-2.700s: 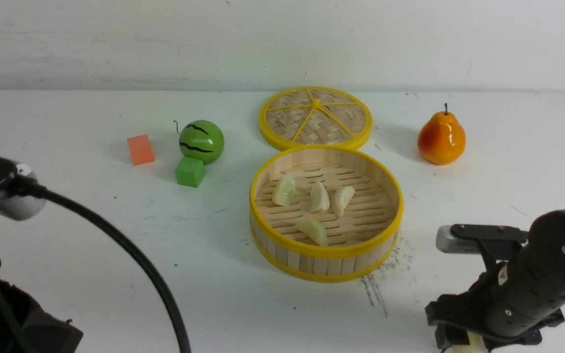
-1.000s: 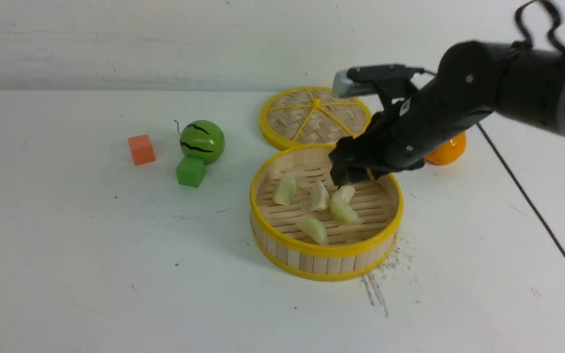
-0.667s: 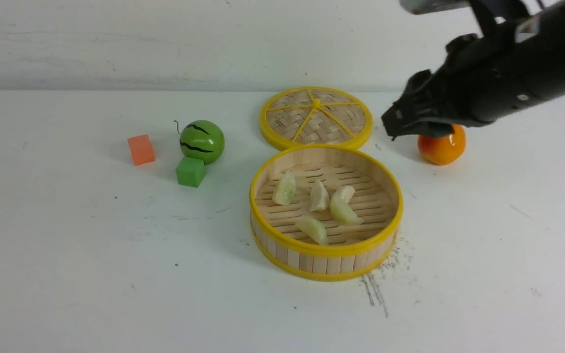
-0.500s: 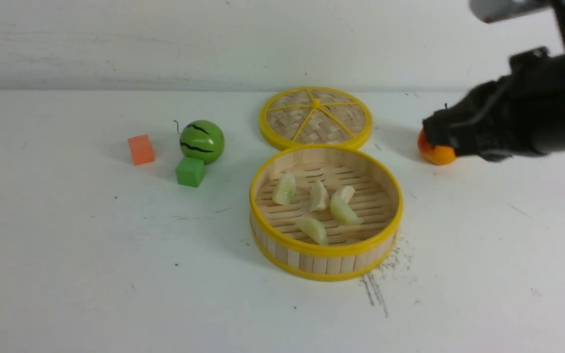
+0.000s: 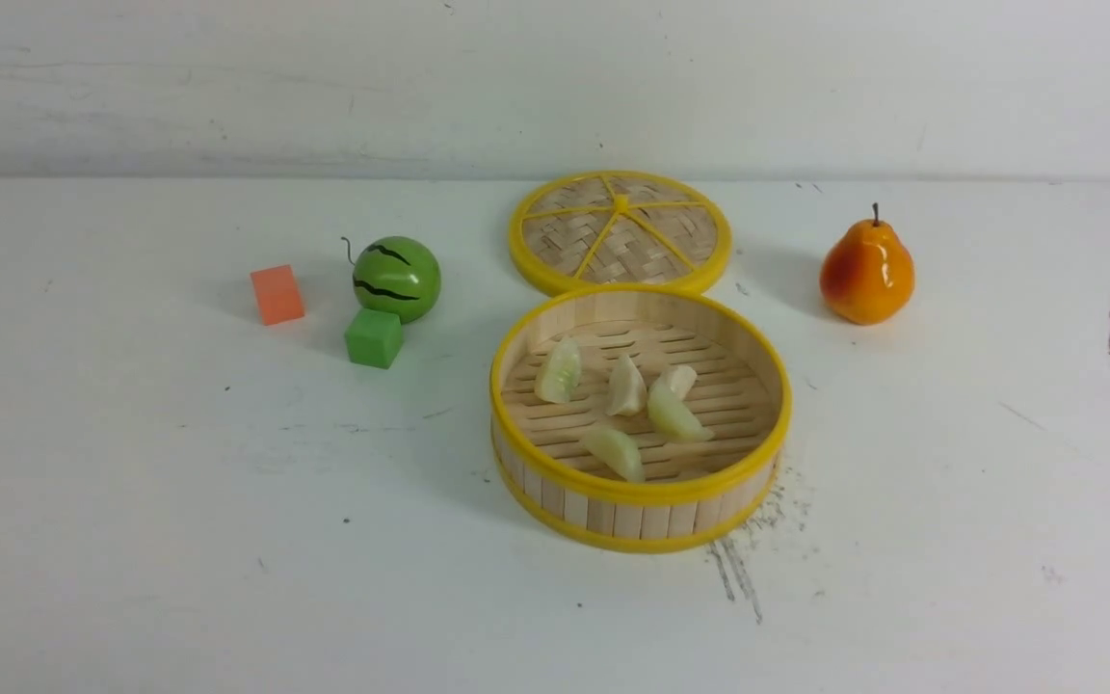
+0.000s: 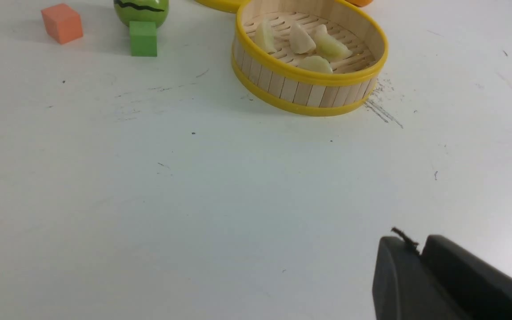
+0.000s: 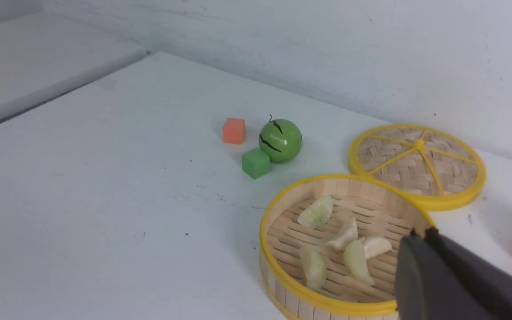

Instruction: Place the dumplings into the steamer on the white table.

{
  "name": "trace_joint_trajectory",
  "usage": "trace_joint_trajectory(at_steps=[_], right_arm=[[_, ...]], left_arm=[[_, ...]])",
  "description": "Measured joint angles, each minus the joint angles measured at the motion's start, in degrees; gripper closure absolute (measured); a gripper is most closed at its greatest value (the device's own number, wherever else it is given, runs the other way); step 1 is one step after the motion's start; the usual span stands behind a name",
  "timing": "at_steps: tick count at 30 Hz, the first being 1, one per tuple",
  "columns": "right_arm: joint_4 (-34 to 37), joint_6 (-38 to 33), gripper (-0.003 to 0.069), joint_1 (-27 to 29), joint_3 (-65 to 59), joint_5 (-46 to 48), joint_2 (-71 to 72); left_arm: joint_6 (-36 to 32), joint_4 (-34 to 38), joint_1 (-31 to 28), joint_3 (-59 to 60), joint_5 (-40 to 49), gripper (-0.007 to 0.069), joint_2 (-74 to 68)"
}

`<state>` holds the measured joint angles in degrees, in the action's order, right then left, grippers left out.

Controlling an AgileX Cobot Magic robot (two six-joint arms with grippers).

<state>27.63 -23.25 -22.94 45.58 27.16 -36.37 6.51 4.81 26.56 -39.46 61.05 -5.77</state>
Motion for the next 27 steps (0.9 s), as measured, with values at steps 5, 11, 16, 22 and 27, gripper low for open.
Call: trace_joint_trajectory(at_steps=[5,11,16,22,27], right_arm=[[0.0,0.0,0.0677,0.0,-0.1,0.4,1.4],[0.0,0.0,0.0674,0.0,-0.3,0.6,1.5],[-2.0,-0.5,0.0678,0.0,-0.4,4.3,3.5],[-9.3,6.1,0.0680,0.0,-7.1,0.4,7.8],[-16.5,20.7,0.0680,3.1,-20.7,-11.3,17.3]], left_arm=[[0.0,0.0,0.0,0.0,0.0,0.0555,0.0],[0.0,0.0,0.0,0.0,0.0,0.0553,0.0],[0.0,0.0,0.0,0.0,0.0,0.0548,0.0],[0.0,0.0,0.0,0.0,0.0,0.0541,0.0],[0.0,0.0,0.0,0.0,0.0,0.0535,0.0]])
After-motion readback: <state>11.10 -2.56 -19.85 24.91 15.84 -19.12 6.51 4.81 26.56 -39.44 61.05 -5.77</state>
